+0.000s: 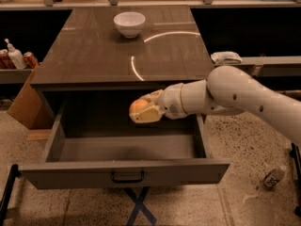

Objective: Place orange into top drawer

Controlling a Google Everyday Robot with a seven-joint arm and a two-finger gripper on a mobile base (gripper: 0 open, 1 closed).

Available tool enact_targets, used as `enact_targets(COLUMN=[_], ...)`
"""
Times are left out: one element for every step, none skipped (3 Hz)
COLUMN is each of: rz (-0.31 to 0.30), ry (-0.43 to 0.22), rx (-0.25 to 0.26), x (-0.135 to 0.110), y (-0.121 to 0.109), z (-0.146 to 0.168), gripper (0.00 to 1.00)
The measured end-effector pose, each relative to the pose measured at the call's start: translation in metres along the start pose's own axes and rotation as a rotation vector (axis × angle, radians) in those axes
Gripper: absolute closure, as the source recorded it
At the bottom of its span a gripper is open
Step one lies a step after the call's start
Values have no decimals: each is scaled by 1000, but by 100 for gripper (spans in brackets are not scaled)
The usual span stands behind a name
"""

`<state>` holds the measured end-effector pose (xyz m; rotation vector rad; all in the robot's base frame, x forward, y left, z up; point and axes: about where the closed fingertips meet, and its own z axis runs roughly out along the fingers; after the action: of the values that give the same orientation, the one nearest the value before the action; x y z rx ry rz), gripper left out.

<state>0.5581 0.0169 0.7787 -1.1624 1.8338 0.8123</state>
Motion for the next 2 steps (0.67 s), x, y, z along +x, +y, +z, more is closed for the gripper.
enact_targets(rz=[30, 54], ry=[4, 10], rx=[-14, -22], x=[17, 30], y=[1, 0], z=[14, 25], gripper=[100, 100])
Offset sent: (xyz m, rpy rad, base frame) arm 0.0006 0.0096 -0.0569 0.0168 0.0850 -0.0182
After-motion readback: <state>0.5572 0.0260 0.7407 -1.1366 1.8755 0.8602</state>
